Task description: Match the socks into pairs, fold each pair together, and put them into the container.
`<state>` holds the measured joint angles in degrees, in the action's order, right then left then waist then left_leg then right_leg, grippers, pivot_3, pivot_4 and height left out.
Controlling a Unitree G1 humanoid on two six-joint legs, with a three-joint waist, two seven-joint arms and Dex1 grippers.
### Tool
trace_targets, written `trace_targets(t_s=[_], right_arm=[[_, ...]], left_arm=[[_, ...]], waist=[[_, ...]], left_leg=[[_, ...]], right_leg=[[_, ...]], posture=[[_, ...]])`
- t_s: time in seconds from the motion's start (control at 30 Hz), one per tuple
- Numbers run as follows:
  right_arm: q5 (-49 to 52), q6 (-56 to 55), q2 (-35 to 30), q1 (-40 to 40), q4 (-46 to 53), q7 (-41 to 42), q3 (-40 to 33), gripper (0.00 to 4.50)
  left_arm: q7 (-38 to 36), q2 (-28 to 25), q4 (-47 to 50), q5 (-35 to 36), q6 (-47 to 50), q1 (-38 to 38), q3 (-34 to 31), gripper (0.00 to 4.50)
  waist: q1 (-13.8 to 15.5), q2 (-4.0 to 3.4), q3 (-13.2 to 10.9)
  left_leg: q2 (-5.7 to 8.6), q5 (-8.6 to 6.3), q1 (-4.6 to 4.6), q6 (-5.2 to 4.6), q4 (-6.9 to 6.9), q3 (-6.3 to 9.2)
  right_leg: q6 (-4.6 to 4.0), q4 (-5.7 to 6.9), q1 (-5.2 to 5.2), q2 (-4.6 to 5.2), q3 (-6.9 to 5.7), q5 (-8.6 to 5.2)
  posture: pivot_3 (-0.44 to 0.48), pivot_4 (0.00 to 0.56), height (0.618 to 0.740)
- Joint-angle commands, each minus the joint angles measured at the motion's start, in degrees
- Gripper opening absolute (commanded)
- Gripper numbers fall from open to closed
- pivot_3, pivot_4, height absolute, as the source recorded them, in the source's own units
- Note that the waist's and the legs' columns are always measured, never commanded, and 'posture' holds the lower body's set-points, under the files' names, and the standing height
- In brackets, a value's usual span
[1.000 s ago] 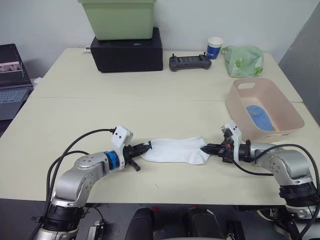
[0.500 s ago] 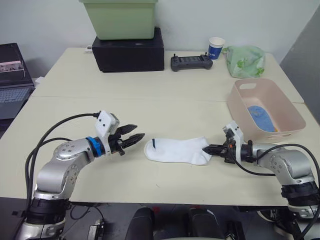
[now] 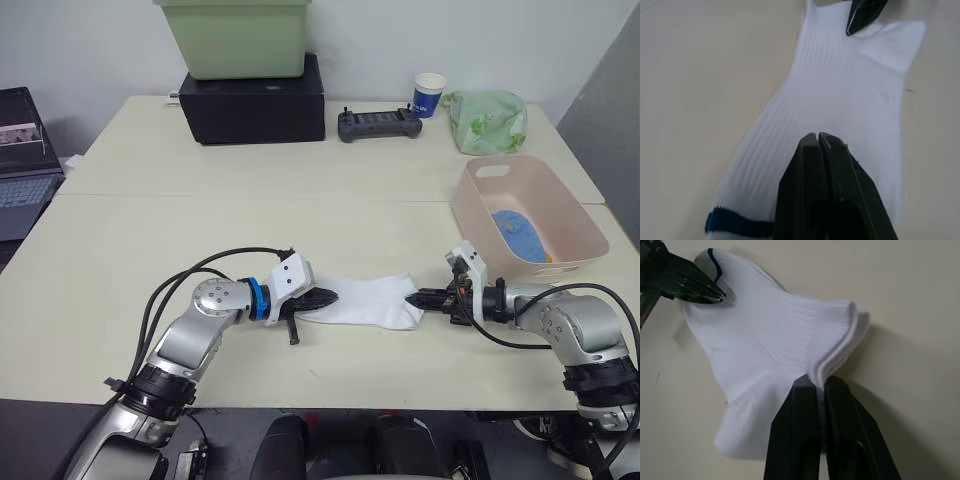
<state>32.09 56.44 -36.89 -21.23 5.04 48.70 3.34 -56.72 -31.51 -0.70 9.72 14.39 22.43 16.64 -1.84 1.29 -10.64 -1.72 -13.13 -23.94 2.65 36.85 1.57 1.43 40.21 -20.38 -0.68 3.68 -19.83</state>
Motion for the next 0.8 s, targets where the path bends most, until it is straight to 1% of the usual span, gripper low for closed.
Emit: trace_targets(t_s=[0.03,0.13,0.23,0.37,0.43,0.5,0.63,0.73,0.8], right_arm=[[-0.1,-1.2,-1.0,-0.6,0.7,1.2,-0.5,0.0],[0.1,-1.0,-1.0,-0.8,0.5,1.5,-0.5,0.0],[2.2,0.7,-0.3,-1.1,1.2,1.7,-1.8,0.0],[9.9,7.4,0.5,-4.0,2.6,3.4,-5.8,0.0],[14.8,11.6,2.8,-5.8,3.0,2.1,-8.4,0.0],[17.5,14.1,5.6,-7.4,3.3,0.2,-9.8,0.0],[18.8,15.8,10.7,-9.6,2.5,-3.2,-8.7,0.0],[16.7,14.2,14.5,-10.9,1.0,-4.1,-4.9,0.0],[16.1,13.6,15.6,-11.5,0.2,-4.2,-4.0,0.0]], left_arm=[[0.6,1.0,-2.4,-3.0,-2.4,1.8,1.3,0.02],[0.5,2.1,-5.5,-4.7,-2.4,2.6,2.7,0.02],[0.1,2.7,-6.3,-5.7,-2.0,2.3,3.6,0.02],[0.0,2.9,-6.1,-5.9,-0.3,1.6,3.7,0.02],[-0.5,2.6,-5.9,-5.7,-0.3,1.4,3.4,0.02],[-0.8,2.2,-5.7,-5.7,-0.5,1.1,3.3,0.02],[-0.8,2.3,-5.7,-5.8,-0.5,1.0,3.2,0.02],[-0.7,2.4,-5.4,-5.4,-0.1,0.6,2.8,0.02],[-0.7,2.4,-5.0,-5.1,0.3,0.4,2.5,0.02]], waist=[[0.0,0.0,0.0],[0.0,0.0,0.0],[0.0,0.0,0.0],[0.0,-0.02,0.0],[0.0,-0.02,0.0],[0.0,-0.02,0.0],[0.0,-0.03,0.0],[-0.1,-0.05,0.0],[-0.1,-0.06,0.0]], left_leg=[[0.0,0.0,0.0,0.0,0.01,-0.02],[0.03,0.0,0.02,0.0,0.04,-0.03],[0.03,0.0,0.03,0.0,0.05,-0.02],[0.03,0.0,0.07,0.0,0.04,0.0],[0.02,0.0,0.09,0.0,0.05,0.01],[0.02,0.0,0.09,0.0,0.05,0.04],[0.0,0.0,0.08,0.0,0.03,0.09],[0.01,0.0,0.08,0.0,0.03,0.08],[0.0,0.0,0.09,0.0,0.03,0.08]], right_leg=[[0.0,0.0,0.01,0.0,0.01,0.0],[0.01,0.0,0.05,0.03,0.02,0.0],[0.01,0.0,0.07,0.03,0.01,0.01],[0.01,0.0,0.12,0.03,0.01,0.01],[0.01,0.0,0.15,0.03,0.0,0.01],[0.01,0.0,0.16,0.02,-0.02,0.01],[0.01,0.0,0.15,0.02,-0.07,0.01],[0.01,0.0,0.14,0.03,-0.06,0.01],[0.01,0.01,0.14,0.03,-0.07,0.01]], posture=[[0.0,0.15,0.74],[0.0,0.15,0.74],[0.0,0.15,0.74],[0.0,0.15,0.74],[0.0,0.15,0.74],[0.0,0.15,0.74],[0.0,0.15,0.74],[0.0,0.15,0.74],[0.0,0.15,0.74]])
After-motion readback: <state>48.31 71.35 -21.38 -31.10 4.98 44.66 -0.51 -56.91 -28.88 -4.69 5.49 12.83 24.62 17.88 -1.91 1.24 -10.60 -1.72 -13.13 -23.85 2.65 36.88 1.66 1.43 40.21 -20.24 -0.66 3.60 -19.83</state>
